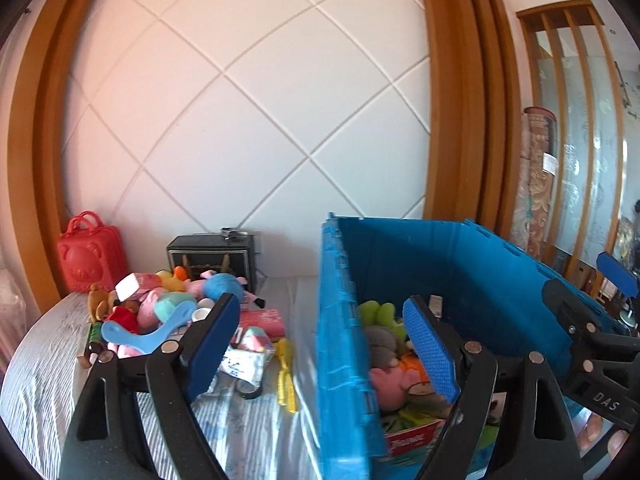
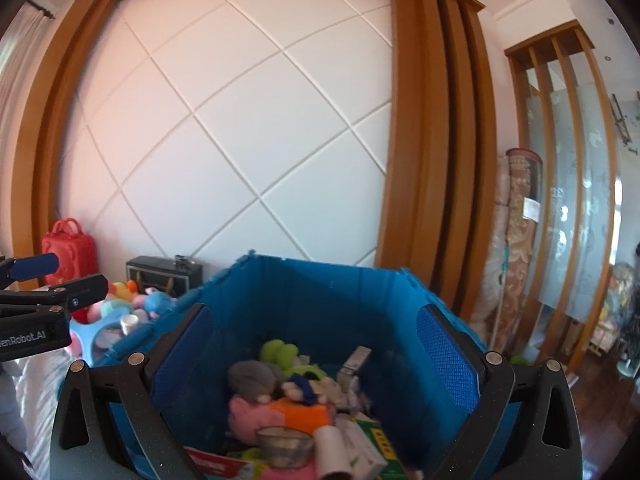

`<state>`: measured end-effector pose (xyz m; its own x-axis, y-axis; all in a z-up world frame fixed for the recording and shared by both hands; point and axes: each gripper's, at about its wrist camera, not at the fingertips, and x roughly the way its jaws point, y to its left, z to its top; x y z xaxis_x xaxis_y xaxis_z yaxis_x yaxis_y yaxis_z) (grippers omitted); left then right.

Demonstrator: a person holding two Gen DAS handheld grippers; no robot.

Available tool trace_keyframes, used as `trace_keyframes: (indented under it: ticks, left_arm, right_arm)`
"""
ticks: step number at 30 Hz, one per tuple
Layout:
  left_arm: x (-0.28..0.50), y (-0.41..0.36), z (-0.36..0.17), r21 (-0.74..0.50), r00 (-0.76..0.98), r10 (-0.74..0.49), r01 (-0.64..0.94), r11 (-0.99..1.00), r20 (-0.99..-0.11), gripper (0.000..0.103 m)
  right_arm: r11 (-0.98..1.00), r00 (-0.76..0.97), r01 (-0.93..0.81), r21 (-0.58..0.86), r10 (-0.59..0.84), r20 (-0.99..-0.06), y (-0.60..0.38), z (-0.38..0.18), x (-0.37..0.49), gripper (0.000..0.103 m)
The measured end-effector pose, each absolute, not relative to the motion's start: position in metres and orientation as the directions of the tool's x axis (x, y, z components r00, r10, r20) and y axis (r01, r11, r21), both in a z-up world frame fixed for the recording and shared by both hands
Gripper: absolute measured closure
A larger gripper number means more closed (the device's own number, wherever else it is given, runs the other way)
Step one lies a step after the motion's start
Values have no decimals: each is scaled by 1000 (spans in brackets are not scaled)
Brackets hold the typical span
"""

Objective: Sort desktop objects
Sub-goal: 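Open both tools to drop the pill bottle and Tylenol box into the crate, then reach the right tool toward the blue three-armed toy while the left reaches a white box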

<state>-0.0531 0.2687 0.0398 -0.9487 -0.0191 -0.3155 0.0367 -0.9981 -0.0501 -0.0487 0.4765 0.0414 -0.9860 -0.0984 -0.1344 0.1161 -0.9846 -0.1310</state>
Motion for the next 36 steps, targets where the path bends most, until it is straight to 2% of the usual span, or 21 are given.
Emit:
trace_keyframes:
  ticks: [10,16,19,25,30,36]
  left_arm:
    - [-53,153,24,-86,-935,-78,114,-990,-345,19]
    - [-61,53,6,-84,-909,-124,170,-982,-398,19]
    - [-65,-3,-7,-76,-885,-166,220,-973,-435,19]
    - [-76,-114,-48,-37,-792,-281,357,-933,-542,19]
    - [-90,-200,-103,9,-660,-352,464,-886,-663,19]
    - [-116,-266,-174,20,-516,-342,531,-847,-785,19]
  right_arm:
    - [-969,-979,189,-160,-175,-100,377,50,-37,0]
    - [-960,-971,233,-156,-221,-91,290,56,-35,0]
    - [-955,-962,264,-137,-249,-116,241,52,-42,0]
    - [-933,-922,342,-109,-312,-229,151,21,-72,0]
    - [-915,-850,397,-66,-340,-402,93,-32,-120,0]
    - [-905,-747,419,-73,-297,-595,50,-104,-176,0]
